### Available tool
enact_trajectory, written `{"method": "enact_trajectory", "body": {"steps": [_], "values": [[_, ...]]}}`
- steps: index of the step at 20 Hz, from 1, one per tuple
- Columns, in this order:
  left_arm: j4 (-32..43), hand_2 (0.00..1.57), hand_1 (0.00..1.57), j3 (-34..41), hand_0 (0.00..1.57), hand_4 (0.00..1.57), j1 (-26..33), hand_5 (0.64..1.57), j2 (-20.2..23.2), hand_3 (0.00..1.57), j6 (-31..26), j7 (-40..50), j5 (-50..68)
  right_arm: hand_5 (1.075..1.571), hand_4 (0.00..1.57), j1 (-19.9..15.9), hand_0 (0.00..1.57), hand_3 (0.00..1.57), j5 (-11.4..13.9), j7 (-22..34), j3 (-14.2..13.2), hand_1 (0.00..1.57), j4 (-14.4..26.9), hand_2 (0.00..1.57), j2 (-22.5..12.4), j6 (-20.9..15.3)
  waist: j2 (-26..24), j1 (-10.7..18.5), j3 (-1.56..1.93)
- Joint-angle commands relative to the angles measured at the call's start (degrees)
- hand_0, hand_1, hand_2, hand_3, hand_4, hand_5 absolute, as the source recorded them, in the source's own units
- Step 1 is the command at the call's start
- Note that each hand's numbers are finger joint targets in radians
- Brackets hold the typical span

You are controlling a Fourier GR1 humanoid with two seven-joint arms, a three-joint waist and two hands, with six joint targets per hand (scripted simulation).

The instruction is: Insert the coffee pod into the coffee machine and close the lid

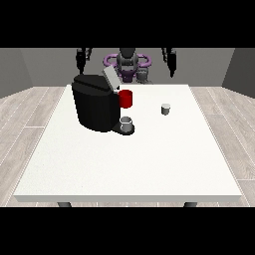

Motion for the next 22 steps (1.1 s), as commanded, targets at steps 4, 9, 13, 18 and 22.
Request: {"method": "enact_trajectory", "body": {"steps": [4,9,13,18,22], "values": [[3.34,0.00,0.00,4.72,0.00,0.00,0.94,1.571,4.24,0.00,-7.66,-10.83,4.72,1.571,0.13,2.03,0.00,0.00,2.57,-1.15,0.82,0.00,1.44,0.00,1.64,-1.34,1.10,0.12,0.95],[4.32,0.00,0.00,6.06,0.00,0.00,-6.47,1.571,8.70,0.00,-6.71,-4.23,0.70,1.571,0.09,-1.21,0.00,0.00,2.80,-6.01,-2.32,0.00,0.20,0.00,5.36,-7.59,2.71,-3.87,0.99],[12.74,0.00,0.00,13.32,0.00,0.00,-14.93,1.571,14.13,0.00,-9.76,-1.50,4.81,1.571,0.22,-2.34,0.00,0.00,1.41,-8.32,-0.41,0.00,-0.99,0.00,6.57,-5.26,7.90,-7.83,0.97],[20.39,0.00,0.00,9.87,0.00,0.00,-16.15,1.571,12.74,0.00,-10.48,-3.36,0.48,1.571,0.18,-4.71,0.00,0.00,2.66,-4.25,-1.68,0.00,-2.23,0.00,4.88,-6.65,7.84,-7.27,0.96],[27.93,0.00,0.00,12.81,0.00,0.00,-20.83,1.571,15.26,0.00,-9.16,-4.13,-0.80,1.571,0.19,-4.63,0.00,0.00,-0.62,-7.43,-2.48,0.00,-2.79,0.00,3.98,-2.76,11.49,-10.67,0.97]]}}
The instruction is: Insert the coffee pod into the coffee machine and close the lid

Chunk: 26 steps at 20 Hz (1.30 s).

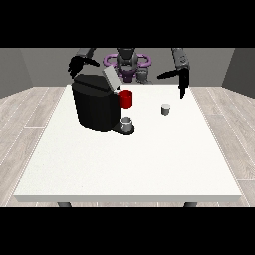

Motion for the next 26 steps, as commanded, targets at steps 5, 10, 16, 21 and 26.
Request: {"method": "enact_trajectory", "body": {"steps": [5,10,16,21,26], "values": [[15.14,0.00,0.00,2.85,0.00,0.00,-7.47,1.571,4.07,0.00,-1.86,-1.86,-2.02,1.571,0.28,0.16,0.00,0.00,0.56,0.12,2.43,0.00,-1.84,0.00,0.43,-0.14,3.16,-1.83,-0.01],[18.80,0.00,0.00,-1.23,0.00,0.00,-9.95,1.571,0.99,0.00,1.03,-2.77,-7.32,1.571,0.33,-4.39,0.00,0.00,2.26,1.22,0.83,0.00,1.73,0.00,1.17,-3.30,3.98,0.40,0.00],[21.78,0.46,0.00,-5.55,0.00,0.00,-10.17,1.571,-1.05,0.00,4.49,-4.70,-14.02,1.571,0.37,-4.81,0.00,0.00,2.81,5.50,1.01,0.00,3.83,0.00,0.77,-3.70,2.25,1.10,0.00],[24.90,0.78,0.70,-4.44,0.70,0.00,-14.20,1.571,-0.14,0.43,4.00,-1.31,-14.73,1.571,0.43,-6.32,0.00,0.00,5.45,2.26,1.64,0.00,9.67,0.00,2.20,-7.72,3.01,3.00,0.01],[29.97,0.76,0.63,-4.70,0.63,0.00,-14.60,1.571,4.89,0.49,4.07,-6.83,-18.81,1.571,0.41,-7.53,0.00,0.00,2.57,4.59,-0.73,0.00,7.46,0.00,-0.37,-3.37,5.29,0.72,0.00]]}}
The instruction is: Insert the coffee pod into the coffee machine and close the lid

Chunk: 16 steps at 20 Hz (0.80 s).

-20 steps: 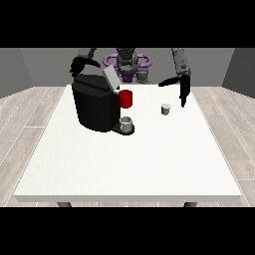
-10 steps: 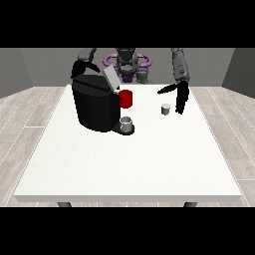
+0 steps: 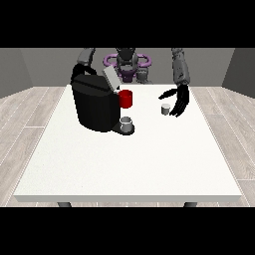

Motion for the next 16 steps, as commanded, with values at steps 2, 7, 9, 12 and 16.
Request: {"method": "enact_trajectory", "body": {"steps": [2,7,9,12,16], "values": [[3.56,0.72,0.60,-1.13,0.60,0.00,-2.83,1.571,1.97,0.47,-0.48,-1.94,-3.53,1.571,0.36,-3.82,0.00,0.00,0.64,0.69,-1.42,0.00,2.23,0.00,0.24,-1.97,1.89,0.42,0.00],[3.14,0.79,0.65,-4.12,0.65,0.00,-2.59,1.571,-0.38,0.53,4.78,-1.29,-8.68,1.571,0.43,-2.82,0.00,0.00,-0.99,0.45,-2.55,0.00,4.94,0.00,-0.58,-0.15,-1.17,0.50,0.02],[5.54,0.83,0.70,-2.49,0.70,0.00,-5.80,1.571,0.12,0.59,7.14,-2.19,-9.07,1.571,0.47,-5.15,0.00,0.00,-0.16,0.86,-1.18,0.00,3.57,0.00,0.09,-0.54,1.96,-1.00,0.00],[8.79,0.85,0.69,-0.19,0.69,0.29,-4.43,1.571,0.77,0.65,10.70,-7.80,-8.84,1.571,0.48,-2.94,0.00,0.00,0.89,1.96,0.74,0.00,-0.07,0.00,1.04,-1.24,2.20,-1.76,-0.02],[6.57,0.97,0.84,-3.72,0.84,0.38,-6.16,1.571,-2.71,0.75,12.14,-0.84,-12.70,1.571,0.49,-2.45,0.00,0.00,0.36,-3.72,-1.70,0.00,7.68,0.00,1.27,-1.48,-0.35,0.06,0.03]]}}
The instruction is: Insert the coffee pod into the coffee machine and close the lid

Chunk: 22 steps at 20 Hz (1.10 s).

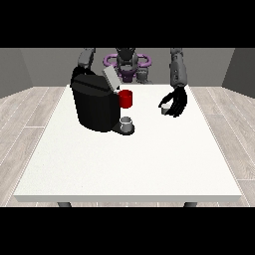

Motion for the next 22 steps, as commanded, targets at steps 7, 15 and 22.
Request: {"method": "enact_trajectory", "body": {"steps": [7,15,22], "values": [[5.10,1.11,1.03,-1.76,1.03,0.29,-2.23,1.571,0.96,0.89,3.45,0.11,-6.33,1.571,0.51,-0.80,0.00,0.00,-1.90,0.99,1.40,0.00,-0.95,0.00,1.30,-0.08,-0.02,-1.58,0.00],[1.35,1.47,1.48,-0.96,1.48,0.63,-7.60,1.571,2.50,1.41,-4.27,-4.57,-4.19,1.571,0.41,-1.56,0.00,0.00,-3.93,0.02,-3.50,0.00,4.04,0.00,-1.65,2.17,-2.45,-0.28,0.04],[-0.41,1.33,1.24,-0.46,1.24,0.53,-11.56,1.571,3.13,1.32,-9.68,-4.16,-3.69,1.571,0.44,1.67,0.00,0.00,-2.41,-2.37,-0.49,0.00,6.68,0.00,1.25,-0.61,-4.57,-0.27,0.03]]}}
